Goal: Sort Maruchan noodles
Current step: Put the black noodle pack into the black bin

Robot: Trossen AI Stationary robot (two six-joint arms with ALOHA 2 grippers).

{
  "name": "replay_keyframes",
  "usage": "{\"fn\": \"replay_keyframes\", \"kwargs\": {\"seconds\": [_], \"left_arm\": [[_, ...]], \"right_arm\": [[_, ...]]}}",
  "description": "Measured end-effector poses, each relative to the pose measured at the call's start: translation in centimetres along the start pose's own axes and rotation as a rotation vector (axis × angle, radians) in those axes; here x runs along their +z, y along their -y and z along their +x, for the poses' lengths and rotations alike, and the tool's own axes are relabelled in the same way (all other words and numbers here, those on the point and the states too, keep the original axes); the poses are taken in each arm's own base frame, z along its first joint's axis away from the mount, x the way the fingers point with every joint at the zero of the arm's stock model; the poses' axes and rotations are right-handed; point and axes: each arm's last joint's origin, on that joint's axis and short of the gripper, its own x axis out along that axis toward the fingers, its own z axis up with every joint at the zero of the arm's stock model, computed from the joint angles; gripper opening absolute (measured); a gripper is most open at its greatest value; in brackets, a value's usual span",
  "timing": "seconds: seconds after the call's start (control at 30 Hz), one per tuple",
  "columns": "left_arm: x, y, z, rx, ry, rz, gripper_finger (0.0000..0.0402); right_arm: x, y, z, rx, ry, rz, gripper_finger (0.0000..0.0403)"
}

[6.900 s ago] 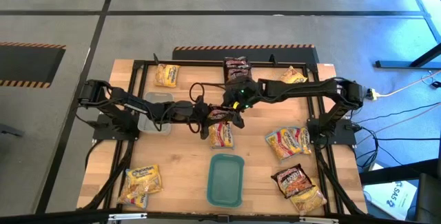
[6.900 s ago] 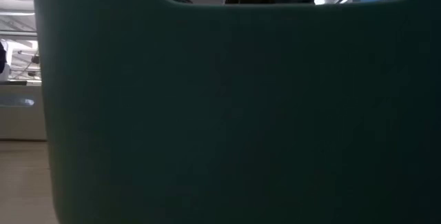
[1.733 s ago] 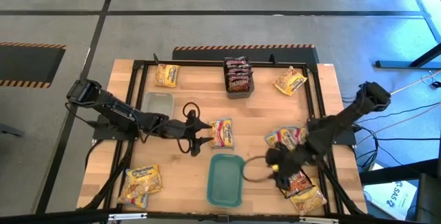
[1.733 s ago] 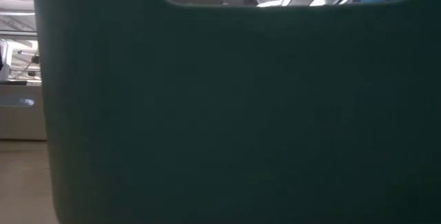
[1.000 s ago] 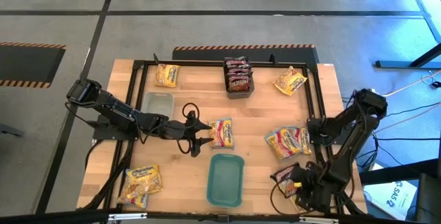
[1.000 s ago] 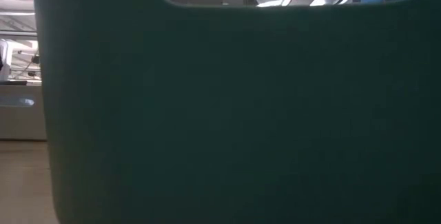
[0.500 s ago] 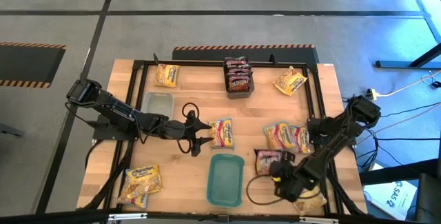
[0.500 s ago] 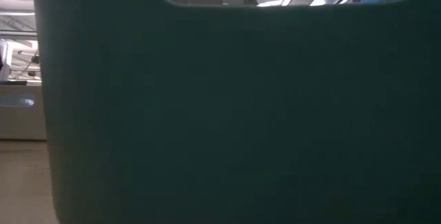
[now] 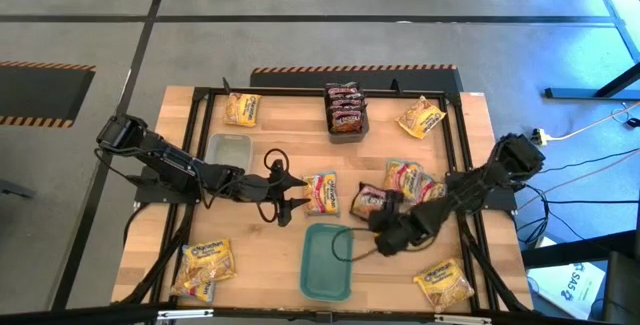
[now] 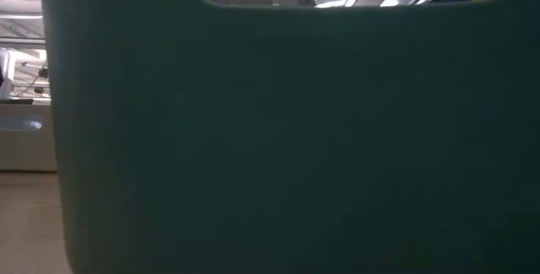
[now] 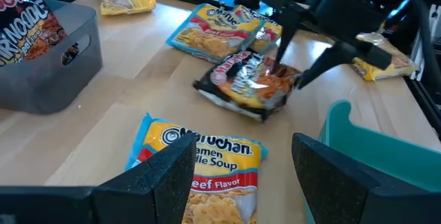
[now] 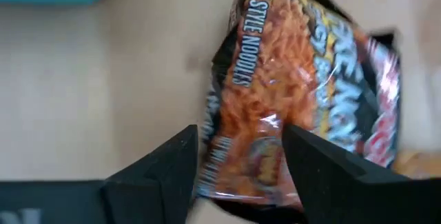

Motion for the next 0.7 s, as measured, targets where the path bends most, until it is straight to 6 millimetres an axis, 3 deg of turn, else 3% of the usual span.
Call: {"fn": "replay_keyframes", "kwargs": {"seconds": [0.43,0.57,0.7], "left_arm": [[0.4,-1.4,0.6,0.089,0.015,0.074,0.0233],[0.4,-2.8,1.5,0.135,0.009,0.095,0.0233],[0.0,-4.4,3.0,0.12,-0.019,0.093,0.0233]], "right_arm": [[5.3,7.6,3.7,-0.077,0.072,-0.203,0.0211],[6.8,9.4,4.2,-0.069,0.153,-0.258,0.0211],[7.1,10.8,3.3,-0.083,0.17,-0.254,0.0211]]}}
